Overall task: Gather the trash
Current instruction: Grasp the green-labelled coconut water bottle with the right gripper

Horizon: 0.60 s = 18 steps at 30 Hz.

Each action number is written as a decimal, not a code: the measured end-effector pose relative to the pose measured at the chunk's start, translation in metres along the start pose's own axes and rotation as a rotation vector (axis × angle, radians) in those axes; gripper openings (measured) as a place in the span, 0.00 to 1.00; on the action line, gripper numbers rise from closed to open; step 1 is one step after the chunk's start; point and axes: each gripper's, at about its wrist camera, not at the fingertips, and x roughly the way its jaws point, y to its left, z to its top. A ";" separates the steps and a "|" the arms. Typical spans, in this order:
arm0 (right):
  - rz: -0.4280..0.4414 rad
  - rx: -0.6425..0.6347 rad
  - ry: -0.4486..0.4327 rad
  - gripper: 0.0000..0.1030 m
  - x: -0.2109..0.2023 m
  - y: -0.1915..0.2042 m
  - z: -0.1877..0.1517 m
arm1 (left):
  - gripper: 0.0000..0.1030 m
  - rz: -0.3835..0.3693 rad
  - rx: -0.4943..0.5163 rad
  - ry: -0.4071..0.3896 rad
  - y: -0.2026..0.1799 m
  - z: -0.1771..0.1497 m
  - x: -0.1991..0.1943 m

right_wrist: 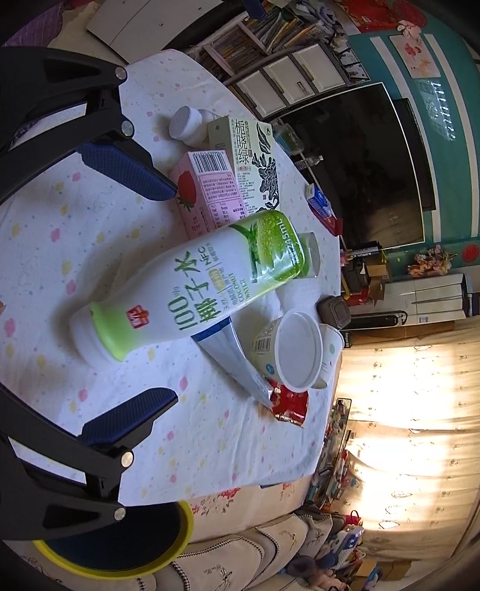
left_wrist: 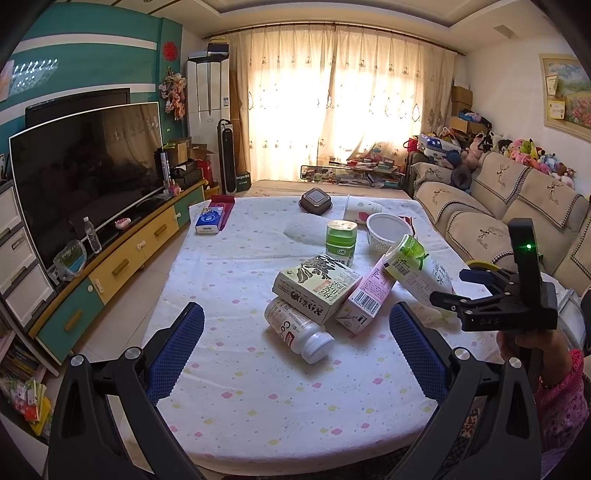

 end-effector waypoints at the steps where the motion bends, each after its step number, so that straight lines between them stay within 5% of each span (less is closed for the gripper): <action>1: 0.008 -0.005 0.006 0.92 0.004 0.000 0.002 | 0.96 -0.001 0.000 0.001 0.000 0.000 0.001; 6: 0.032 -0.008 0.059 0.59 0.019 0.000 0.005 | 0.96 -0.007 0.002 0.006 -0.002 -0.002 0.005; 18: 0.093 0.098 0.017 0.53 -0.006 -0.005 -0.016 | 0.96 -0.017 0.006 0.003 -0.003 -0.001 0.007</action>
